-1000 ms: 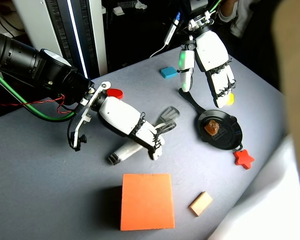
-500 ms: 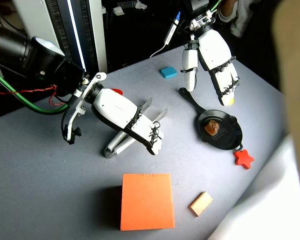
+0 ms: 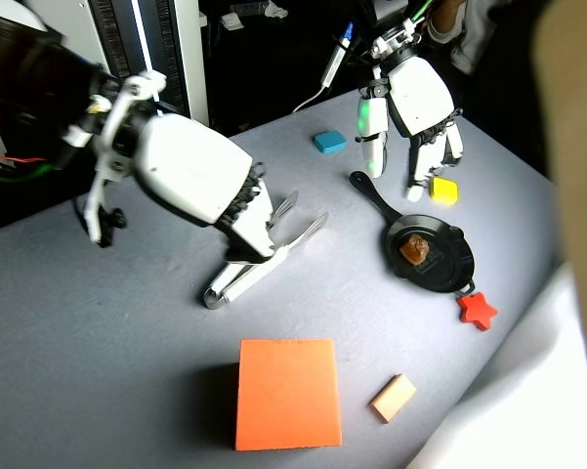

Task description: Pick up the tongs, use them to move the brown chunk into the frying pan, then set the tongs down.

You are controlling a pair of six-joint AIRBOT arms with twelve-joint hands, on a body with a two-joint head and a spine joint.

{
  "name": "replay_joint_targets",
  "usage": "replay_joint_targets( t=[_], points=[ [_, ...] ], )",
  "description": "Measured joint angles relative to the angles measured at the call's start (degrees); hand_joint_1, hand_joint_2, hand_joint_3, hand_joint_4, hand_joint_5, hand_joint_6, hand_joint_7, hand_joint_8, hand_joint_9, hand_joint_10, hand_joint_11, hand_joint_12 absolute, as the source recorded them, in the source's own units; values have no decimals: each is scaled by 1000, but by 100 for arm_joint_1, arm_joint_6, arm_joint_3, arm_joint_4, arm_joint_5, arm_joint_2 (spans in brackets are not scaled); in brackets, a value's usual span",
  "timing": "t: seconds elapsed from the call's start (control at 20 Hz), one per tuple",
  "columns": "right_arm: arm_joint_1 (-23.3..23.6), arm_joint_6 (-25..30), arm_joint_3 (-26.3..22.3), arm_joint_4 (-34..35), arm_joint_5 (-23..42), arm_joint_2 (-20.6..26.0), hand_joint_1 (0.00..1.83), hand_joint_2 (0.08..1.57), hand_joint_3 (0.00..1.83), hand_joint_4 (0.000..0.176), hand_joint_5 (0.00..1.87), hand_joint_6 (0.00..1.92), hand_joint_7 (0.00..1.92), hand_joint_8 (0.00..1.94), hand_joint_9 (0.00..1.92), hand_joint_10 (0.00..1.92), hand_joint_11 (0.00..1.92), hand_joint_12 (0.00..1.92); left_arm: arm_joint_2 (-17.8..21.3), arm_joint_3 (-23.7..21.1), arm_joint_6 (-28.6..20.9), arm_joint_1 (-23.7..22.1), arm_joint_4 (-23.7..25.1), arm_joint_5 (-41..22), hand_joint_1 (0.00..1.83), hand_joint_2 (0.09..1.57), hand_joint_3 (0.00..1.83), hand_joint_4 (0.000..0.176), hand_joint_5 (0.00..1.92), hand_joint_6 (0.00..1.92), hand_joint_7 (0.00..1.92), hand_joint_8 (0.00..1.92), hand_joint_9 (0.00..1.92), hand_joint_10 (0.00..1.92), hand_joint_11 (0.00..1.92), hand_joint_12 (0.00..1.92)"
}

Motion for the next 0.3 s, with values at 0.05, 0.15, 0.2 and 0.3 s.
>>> replay_joint_targets(
  t=[0.05,0.15,0.2,0.3],
  points=[
    [70,2,-28,-20,127,140,285,1427,26,0,1088,1538,1223,1607,1116,1909,1074,1921,-2,0,0,0,7,-9,185,1418,5,0,886,1413,980,1555,886,1788,729,1920],
    [192,17,-22,-44,439,457,478,1499,40,0,1133,1670,1269,1779,1257,1921,1295,1921,0,0,-9,9,-15,-28,388,1450,5,0,907,1655,1051,1667,990,1858,860,1921],
    [240,17,-24,-46,546,601,593,1494,34,0,1116,1696,1270,1846,1293,1921,1315,1921,0,0,-4,13,-22,-59,463,1464,7,0,909,1688,1047,1709,1003,1882,908,1921],
    [326,15,-20,-63,640,887,642,1486,30,0,1142,1765,1284,1911,1347,1921,1365,1921,0,-7,-13,11,-28,-87,516,1463,2,0,907,1661,1036,1666,978,1851,870,1921]
  ],
)
